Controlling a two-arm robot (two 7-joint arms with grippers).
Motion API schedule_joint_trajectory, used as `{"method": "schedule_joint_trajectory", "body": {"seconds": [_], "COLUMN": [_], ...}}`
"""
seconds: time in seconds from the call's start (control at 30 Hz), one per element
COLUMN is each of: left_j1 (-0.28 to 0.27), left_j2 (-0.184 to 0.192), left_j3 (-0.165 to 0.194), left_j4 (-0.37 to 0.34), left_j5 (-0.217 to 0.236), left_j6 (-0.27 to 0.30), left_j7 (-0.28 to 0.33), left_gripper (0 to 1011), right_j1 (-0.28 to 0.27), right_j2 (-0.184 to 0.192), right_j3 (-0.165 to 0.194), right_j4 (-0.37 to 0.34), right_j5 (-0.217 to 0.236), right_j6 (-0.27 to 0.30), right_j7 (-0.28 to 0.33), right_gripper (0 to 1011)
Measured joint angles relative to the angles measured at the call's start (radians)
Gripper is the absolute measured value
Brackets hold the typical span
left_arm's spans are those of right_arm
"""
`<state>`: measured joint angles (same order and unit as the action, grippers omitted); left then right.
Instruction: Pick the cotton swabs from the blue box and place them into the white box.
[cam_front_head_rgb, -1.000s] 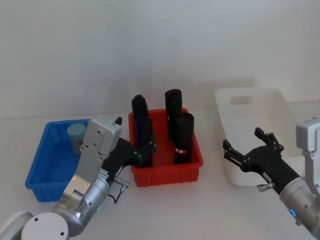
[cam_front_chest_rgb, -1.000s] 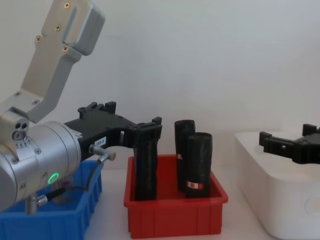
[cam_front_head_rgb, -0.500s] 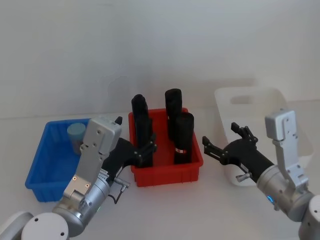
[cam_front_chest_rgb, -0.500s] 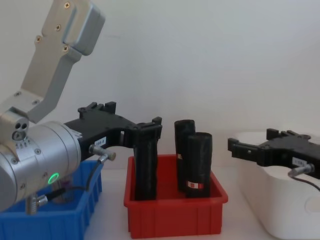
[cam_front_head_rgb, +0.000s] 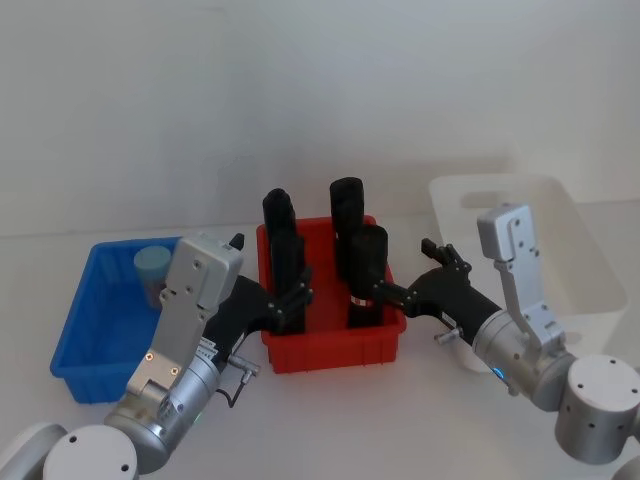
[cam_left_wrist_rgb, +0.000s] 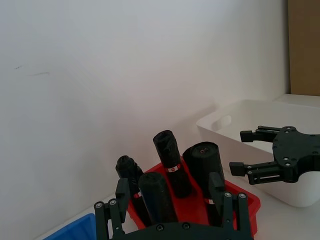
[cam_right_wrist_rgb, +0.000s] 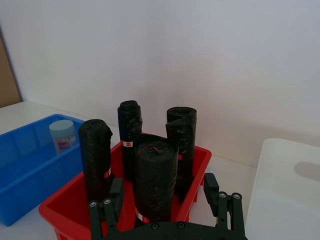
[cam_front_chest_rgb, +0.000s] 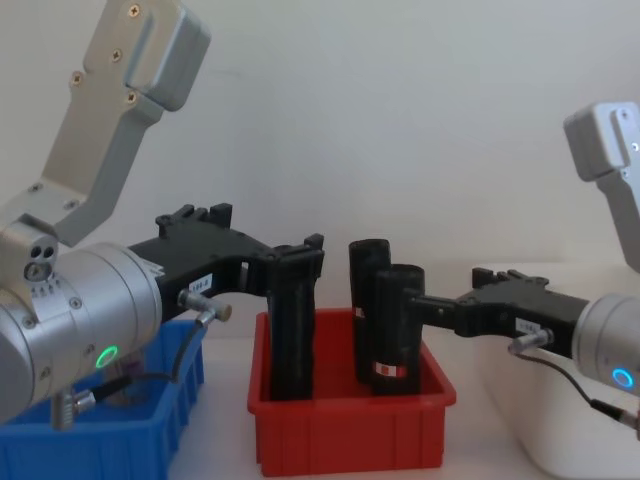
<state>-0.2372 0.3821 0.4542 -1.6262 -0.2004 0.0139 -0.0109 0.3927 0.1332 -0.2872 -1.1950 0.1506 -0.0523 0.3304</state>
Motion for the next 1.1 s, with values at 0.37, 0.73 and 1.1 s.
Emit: {"method": "schedule_joint_trajectory", "body": {"seconds": [0.37, 0.73, 1.1], "left_j1": [0.000, 0.000, 0.000], "left_j2": [0.000, 0.000, 0.000], "left_j3": [0.000, 0.000, 0.000], "left_j4": [0.000, 0.000, 0.000], "left_j5": [0.000, 0.000, 0.000], "left_j6": [0.000, 0.000, 0.000], "left_j7": [0.000, 0.000, 0.000], "left_gripper": [1004, 1004, 1004], "right_j1": [0.103, 0.204, 0.303], "right_j2": [-0.047, -0.087, -0.125], "right_j3": [-0.010, -0.015, -0.022], "right_j4": [0.173, 0.340, 0.511], "right_j5": [-0.009, -0.013, -0.013], "right_j6": [-0.039, -0.084, -0.138], "right_j7": [0.026, 0.058, 0.097], "right_gripper": [1001, 1001, 745]}}
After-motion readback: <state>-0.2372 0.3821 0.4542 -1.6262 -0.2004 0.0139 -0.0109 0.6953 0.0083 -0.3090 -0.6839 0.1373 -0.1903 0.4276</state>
